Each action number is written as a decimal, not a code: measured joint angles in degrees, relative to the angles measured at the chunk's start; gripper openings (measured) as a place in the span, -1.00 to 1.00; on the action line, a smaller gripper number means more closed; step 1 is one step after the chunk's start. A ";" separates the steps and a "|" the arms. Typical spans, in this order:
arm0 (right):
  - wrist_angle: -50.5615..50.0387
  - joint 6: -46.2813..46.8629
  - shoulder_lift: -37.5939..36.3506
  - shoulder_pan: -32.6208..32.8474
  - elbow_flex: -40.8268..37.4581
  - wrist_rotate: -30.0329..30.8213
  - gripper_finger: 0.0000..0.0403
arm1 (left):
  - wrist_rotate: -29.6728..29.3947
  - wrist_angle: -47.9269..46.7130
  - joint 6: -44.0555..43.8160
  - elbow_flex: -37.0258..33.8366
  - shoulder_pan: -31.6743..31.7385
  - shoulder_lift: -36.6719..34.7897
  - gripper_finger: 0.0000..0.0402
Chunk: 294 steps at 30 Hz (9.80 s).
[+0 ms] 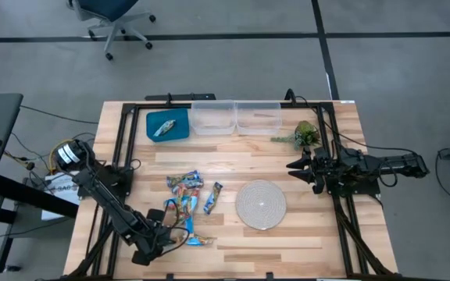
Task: Pick and place Granola Bars by type
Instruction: Put the yellow granola bar into the blue bin
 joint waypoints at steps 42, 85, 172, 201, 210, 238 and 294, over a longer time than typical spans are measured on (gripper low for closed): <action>-0.02 0.00 -0.02 0.00 -0.01 0.00 -0.29 | -0.12 -8.96 -3.02 0.14 24.34 -30.01 -0.71; 0.01 0.00 -0.02 0.02 -0.02 0.00 -0.30 | -2.74 -10.13 14.15 9.07 95.93 -11.21 -0.71; -0.02 0.00 0.00 0.02 -0.02 0.00 -0.30 | 6.49 -4.42 18.60 11.13 21.33 -10.87 -0.24; 0.03 0.00 -0.02 0.02 -0.01 0.00 -0.29 | -0.08 11.05 24.79 14.29 17.75 10.19 -0.15; 0.20 0.00 0.40 0.01 -0.02 0.03 -0.29 | 0.76 15.61 25.10 14.45 17.66 14.58 -0.06; 0.03 0.02 0.79 0.01 -0.02 0.02 -0.29 | 4.67 12.81 22.10 14.97 17.77 14.96 -0.71; 0.01 0.00 0.79 0.01 0.00 0.02 -0.29 | -4.85 -19.15 23.59 22.53 88.74 -13.94 -0.69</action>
